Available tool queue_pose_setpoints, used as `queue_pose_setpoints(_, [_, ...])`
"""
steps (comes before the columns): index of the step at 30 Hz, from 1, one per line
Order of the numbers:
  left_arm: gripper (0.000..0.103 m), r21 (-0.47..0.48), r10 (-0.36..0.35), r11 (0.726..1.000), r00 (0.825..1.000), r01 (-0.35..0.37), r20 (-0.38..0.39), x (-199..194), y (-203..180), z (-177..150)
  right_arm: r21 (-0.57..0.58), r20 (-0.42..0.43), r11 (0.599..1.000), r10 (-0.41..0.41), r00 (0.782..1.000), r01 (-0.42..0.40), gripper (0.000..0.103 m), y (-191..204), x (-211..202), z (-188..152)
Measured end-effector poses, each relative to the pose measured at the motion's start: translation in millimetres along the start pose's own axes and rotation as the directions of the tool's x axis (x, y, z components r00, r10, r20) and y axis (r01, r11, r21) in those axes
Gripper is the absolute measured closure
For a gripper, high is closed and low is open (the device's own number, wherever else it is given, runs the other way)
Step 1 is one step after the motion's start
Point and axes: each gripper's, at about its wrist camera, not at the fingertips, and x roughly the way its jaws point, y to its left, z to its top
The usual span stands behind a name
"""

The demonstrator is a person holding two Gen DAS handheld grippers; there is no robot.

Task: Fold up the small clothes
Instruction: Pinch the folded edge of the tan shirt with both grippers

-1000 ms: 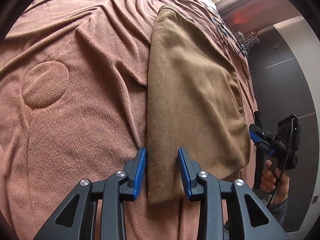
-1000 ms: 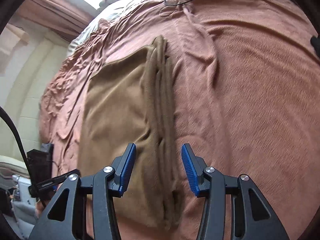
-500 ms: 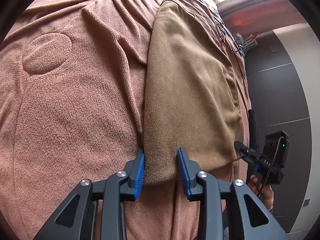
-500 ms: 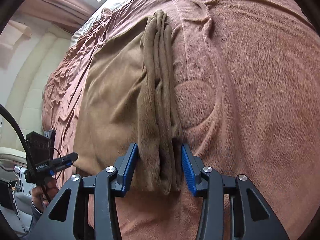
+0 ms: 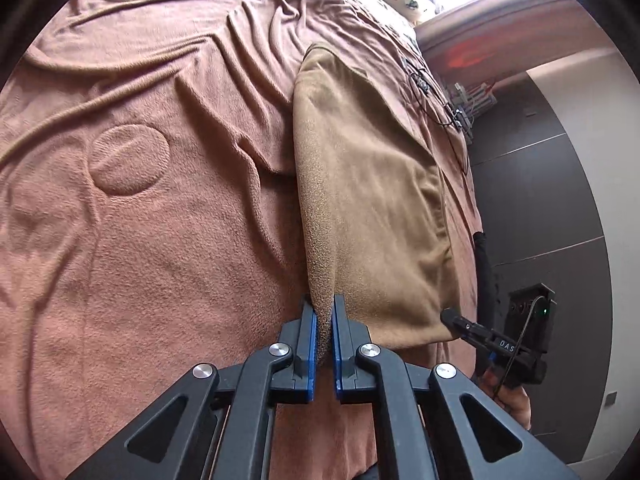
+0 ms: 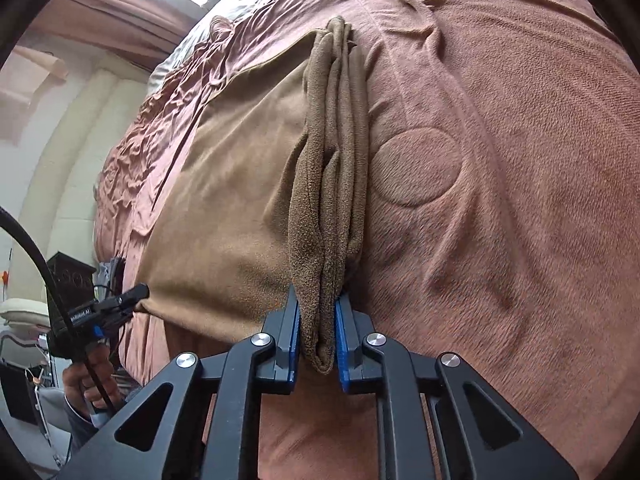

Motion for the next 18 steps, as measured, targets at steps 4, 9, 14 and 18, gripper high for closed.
queue_pose_setpoints(4, [0.097,0.018,0.007,1.000,1.000,-0.007,0.006,-11,-3,-3,-0.005,-0.007,1.000,0.003,1.000,-0.003,0.092,9,1,-8])
queue_pose_setpoints(9, [0.097,0.016,0.027,1.000,1.000,-0.027,0.004,-21,2,-17,-0.019,-0.033,1.000,-0.001,0.999,0.000,0.092,20,6,-18])
queue_pose_setpoints(14, [0.097,0.011,0.036,0.999,0.999,-0.036,0.008,-37,12,-35,-0.047,-0.056,0.999,-0.015,0.998,0.012,0.092,34,10,-26])
queue_pose_setpoints(18, [0.097,0.010,0.042,0.999,0.999,-0.042,0.013,-51,20,-49,-0.078,-0.070,0.997,-0.023,0.997,0.017,0.092,47,8,-36])
